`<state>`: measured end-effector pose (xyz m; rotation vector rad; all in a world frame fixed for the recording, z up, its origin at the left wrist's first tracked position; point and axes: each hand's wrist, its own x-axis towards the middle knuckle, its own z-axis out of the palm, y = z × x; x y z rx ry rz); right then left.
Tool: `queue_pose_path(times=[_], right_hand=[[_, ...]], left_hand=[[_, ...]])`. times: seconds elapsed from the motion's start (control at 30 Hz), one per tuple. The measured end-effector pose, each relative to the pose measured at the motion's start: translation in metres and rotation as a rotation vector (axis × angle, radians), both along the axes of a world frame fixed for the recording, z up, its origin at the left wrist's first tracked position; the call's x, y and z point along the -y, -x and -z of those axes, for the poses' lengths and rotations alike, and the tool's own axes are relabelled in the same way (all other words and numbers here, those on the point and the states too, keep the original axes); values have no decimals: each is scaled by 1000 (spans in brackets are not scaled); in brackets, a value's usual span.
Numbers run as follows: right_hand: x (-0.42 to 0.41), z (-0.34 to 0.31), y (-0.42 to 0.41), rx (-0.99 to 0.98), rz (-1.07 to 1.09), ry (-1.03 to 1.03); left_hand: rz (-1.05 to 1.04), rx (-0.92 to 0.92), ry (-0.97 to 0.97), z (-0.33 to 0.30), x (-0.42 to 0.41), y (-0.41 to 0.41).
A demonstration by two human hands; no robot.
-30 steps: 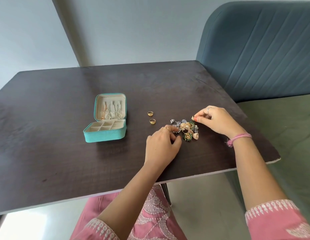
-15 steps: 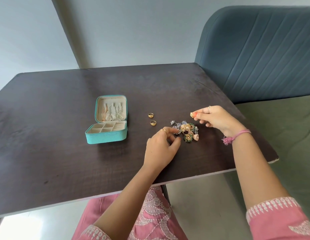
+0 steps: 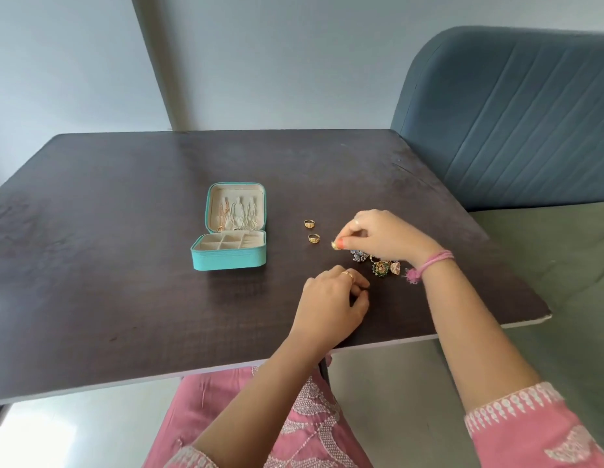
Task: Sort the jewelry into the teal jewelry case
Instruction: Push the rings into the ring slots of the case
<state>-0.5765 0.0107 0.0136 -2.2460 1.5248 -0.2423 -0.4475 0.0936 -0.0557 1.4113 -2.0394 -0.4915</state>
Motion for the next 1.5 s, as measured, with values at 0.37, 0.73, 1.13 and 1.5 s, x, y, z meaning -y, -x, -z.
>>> queue_pose_path(times=[0.37,0.73,1.13,1.5], right_hand=[[1,9,-41,-175,-54,19],[-19,-1,36,307,220,223],[-63,64,76,436,314,291],[-61,69,74,392,425,404]], left_hand=[[14,17,108,2,-2,0],[-19,36,108,10,2,3],[-57,362,335,15,8,16],[-134,393,346,17,9,22]])
